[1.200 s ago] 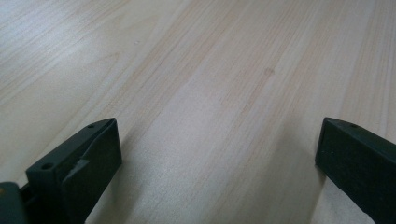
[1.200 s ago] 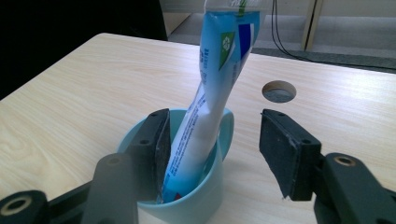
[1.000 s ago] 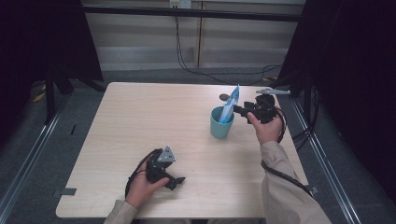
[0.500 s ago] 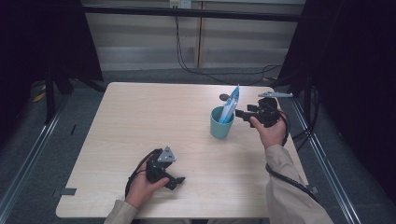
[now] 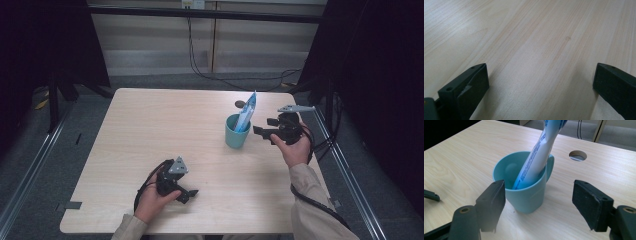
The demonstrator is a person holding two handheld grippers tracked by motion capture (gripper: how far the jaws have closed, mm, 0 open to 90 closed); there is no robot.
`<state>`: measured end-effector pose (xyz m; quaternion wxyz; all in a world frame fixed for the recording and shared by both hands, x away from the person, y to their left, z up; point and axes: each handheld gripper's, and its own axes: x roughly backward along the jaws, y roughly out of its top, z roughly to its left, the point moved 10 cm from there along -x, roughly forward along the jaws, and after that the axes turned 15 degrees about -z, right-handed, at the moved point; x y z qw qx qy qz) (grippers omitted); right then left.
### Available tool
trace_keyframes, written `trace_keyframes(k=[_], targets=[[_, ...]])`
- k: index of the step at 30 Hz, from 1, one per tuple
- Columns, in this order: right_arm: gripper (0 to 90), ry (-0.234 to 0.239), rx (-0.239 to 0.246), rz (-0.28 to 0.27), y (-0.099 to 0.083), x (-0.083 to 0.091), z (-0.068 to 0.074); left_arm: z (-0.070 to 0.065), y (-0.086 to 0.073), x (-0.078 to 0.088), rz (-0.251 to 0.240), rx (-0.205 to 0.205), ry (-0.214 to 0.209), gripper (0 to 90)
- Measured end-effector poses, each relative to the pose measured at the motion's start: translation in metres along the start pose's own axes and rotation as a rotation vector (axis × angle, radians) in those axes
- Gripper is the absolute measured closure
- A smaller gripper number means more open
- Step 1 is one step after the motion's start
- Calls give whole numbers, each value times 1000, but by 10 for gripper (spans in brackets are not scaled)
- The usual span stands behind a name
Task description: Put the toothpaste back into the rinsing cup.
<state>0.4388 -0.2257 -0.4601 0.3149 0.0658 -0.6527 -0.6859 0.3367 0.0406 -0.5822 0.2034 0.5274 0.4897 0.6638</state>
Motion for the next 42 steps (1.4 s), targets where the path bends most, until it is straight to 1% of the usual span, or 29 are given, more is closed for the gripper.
trace_keyframes(k=[3,6,8,10,12,14,16,20,21,22,25,26,27,28,30,31,33,37,38,39,42], targets=[[257,9,4,0,-4,2,1,0,0,0,4,-5,-1,0],[253,14,12,5,-11,7,3,0,0,0,3,-5,-1,0],[251,17,8,10,-16,9,3,1,-1,1,8,-12,-4,0],[251,16,11,11,-18,10,3,0,0,0,5,-7,-2,0],[249,16,5,16,-26,14,2,0,0,0,4,-5,-1,0],[249,20,-2,16,-28,16,2,0,0,0,6,-8,-2,0],[249,16,-2,18,-34,19,1,0,0,0,4,-5,-1,0],[246,24,-25,16,-52,25,1,0,0,0,4,-5,-1,0],[246,21,-24,20,-56,26,1,0,0,0,4,-6,-2,0],[246,21,-15,30,-61,27,1,0,0,0,4,-6,-1,0],[244,23,-16,46,-73,29,3,0,0,0,4,-6,-2,0],[241,23,-5,57,-77,30,3,0,0,0,3,-6,-2,0],[241,23,-5,57,-77,30,3,0,0,0,4,-6,-2,0],[240,22,-5,63,-81,30,4,0,0,0,4,-5,-2,0],[237,25,8,83,-90,31,6,1,-1,1,10,-12,-4,0],[231,32,17,94,-97,32,9,0,0,0,3,-5,-1,0],[229,31,16,99,-100,32,10,0,0,0,3,-5,-1,0],[221,33,36,137,-115,33,13,0,0,0,3,-6,-1,0],[221,32,43,139,-116,33,14,1,0,1,7,-10,-3,0],[220,34,45,141,-118,33,15,0,0,0,3,-5,-1,0],[207,40,75,158,-125,34,17,0,0,0,4,-5,-1,0]])
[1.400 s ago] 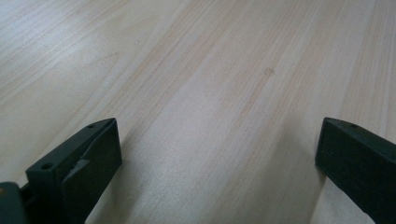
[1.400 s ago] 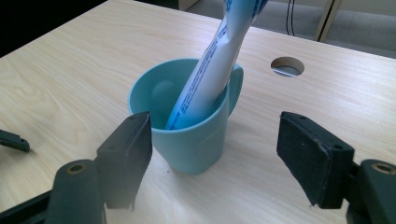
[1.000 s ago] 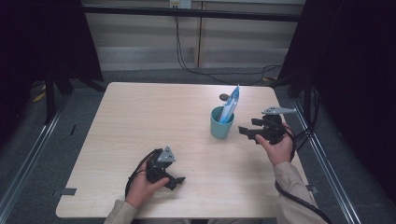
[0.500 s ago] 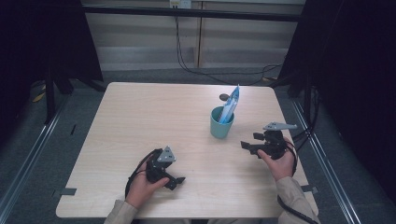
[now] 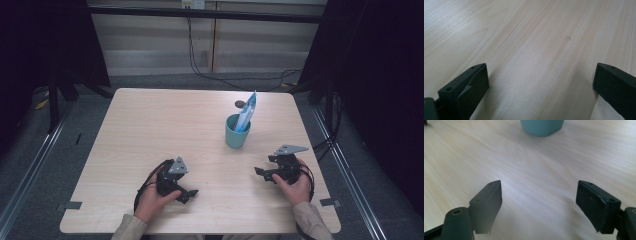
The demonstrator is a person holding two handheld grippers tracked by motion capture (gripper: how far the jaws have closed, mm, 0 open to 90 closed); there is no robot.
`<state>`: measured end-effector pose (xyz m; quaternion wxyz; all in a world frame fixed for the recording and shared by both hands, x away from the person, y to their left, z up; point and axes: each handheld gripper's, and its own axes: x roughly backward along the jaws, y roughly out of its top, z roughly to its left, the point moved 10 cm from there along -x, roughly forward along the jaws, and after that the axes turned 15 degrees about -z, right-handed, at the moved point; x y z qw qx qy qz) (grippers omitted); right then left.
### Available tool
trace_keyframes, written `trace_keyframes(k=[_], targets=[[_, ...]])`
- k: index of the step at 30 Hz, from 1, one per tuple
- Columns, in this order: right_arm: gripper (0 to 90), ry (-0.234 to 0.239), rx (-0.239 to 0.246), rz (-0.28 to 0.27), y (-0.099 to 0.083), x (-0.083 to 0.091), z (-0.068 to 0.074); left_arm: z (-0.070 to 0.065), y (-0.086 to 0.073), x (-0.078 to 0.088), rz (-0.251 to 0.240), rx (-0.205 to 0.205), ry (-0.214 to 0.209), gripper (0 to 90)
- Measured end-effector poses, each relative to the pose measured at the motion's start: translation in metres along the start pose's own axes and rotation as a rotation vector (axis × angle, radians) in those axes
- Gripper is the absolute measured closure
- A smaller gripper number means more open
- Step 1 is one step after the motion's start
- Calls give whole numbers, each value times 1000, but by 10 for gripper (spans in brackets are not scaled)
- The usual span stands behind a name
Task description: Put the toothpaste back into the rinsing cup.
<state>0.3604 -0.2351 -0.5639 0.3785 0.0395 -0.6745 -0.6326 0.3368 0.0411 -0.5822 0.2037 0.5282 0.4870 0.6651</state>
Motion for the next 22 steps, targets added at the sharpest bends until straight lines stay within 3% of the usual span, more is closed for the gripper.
trace_keyframes(k=[4,7,10,22], targets=[[188,9,36,44,-11,-1,4,0,0,0,-1,0,0,0],[180,9,36,58,-15,-2,5,0,0,0,1,-1,-1,0],[151,22,76,48,-18,-3,7,0,0,0,5,-7,-2,0],[126,14,76,27,-18,-5,7,0,0,0,0,-2,0,0]])
